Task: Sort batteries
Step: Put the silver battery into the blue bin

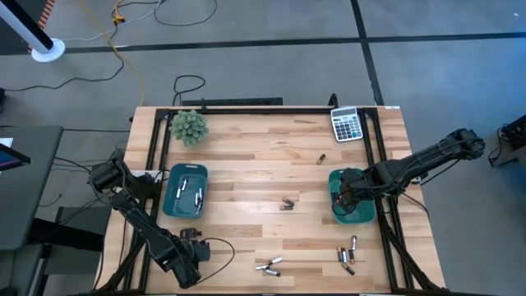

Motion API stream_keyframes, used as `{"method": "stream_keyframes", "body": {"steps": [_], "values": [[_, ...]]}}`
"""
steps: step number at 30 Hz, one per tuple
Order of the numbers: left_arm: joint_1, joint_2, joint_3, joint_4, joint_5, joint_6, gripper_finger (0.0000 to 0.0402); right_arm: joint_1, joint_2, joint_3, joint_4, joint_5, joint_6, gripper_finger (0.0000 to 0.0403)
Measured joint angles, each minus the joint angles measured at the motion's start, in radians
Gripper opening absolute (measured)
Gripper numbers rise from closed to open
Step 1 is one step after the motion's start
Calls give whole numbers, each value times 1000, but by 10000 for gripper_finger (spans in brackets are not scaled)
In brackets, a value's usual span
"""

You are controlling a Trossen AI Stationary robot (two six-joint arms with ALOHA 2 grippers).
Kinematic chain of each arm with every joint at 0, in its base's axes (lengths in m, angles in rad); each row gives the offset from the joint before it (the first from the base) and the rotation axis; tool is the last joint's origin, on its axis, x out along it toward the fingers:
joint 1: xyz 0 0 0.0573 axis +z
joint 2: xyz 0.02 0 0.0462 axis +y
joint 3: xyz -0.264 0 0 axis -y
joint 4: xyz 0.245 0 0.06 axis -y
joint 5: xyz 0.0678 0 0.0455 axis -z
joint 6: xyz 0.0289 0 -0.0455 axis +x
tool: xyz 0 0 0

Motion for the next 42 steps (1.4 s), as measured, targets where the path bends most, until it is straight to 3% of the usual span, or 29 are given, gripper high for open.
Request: {"method": "stream_keyframes", "body": {"steps": [33, 42], "values": [[-68, 2, 0, -31, 28, -302, 151, 0, 0, 0, 26, -1, 0, 182], [-72, 2, 0, -65, 50, -347, 108, 0, 0, 0, 26, -1, 0, 182]]}}
